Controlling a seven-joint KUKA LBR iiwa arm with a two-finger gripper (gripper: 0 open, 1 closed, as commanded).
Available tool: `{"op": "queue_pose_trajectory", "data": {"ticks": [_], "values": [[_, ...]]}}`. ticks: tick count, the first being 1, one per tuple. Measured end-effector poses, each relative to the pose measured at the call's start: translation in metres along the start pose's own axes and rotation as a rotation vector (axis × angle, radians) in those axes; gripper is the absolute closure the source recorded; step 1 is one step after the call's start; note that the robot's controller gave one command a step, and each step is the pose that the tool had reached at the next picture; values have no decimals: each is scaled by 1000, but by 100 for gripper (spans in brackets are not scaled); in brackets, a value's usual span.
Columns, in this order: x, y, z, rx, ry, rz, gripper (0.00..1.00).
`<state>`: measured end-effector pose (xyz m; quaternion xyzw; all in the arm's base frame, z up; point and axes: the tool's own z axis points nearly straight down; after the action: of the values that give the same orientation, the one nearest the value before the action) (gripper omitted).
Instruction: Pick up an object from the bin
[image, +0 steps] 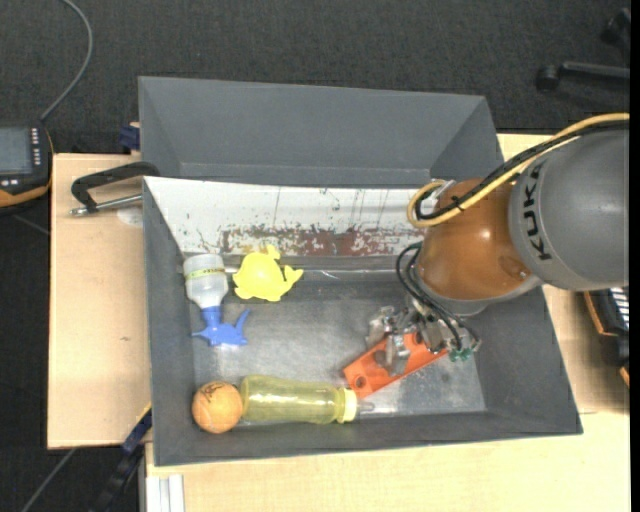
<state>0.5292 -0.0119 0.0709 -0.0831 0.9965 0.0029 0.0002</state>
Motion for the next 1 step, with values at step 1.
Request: {"op": "queue_pose_trajectory", "data": {"ticks": [1], "values": [[0, 2, -48, -1, 3, -1, 100]]}}
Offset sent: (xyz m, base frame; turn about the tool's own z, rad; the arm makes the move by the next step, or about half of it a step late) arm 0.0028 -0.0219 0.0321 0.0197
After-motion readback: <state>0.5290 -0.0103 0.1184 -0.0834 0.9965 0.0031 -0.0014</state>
